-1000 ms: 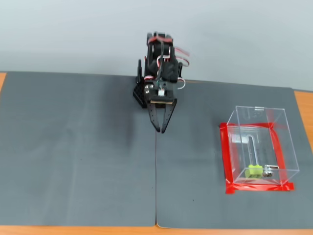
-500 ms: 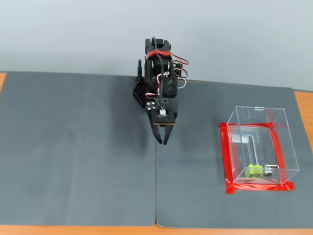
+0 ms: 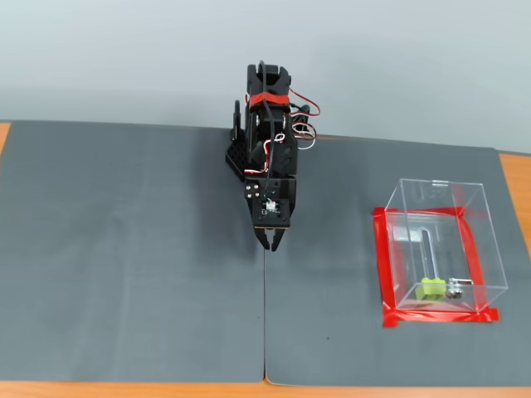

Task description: Pick the green lego block and place it into the transparent box

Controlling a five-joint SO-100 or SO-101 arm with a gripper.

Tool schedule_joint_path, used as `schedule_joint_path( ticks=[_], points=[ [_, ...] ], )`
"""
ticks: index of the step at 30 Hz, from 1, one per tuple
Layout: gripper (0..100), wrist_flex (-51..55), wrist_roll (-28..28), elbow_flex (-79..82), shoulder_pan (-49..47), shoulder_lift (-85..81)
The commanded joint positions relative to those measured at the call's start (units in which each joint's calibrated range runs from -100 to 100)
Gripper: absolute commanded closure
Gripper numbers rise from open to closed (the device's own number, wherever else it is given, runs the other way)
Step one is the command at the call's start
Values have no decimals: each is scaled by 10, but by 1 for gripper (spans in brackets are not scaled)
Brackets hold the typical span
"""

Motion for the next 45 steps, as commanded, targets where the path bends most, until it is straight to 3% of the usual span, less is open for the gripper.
schedule_joint_path(
  ticks=[1, 12, 45],
  points=[
    [98, 5, 1, 3, -3, -3],
    [98, 204, -12, -57, -36, -3],
    [98, 208, -14, -59, -33, -2]
  ],
)
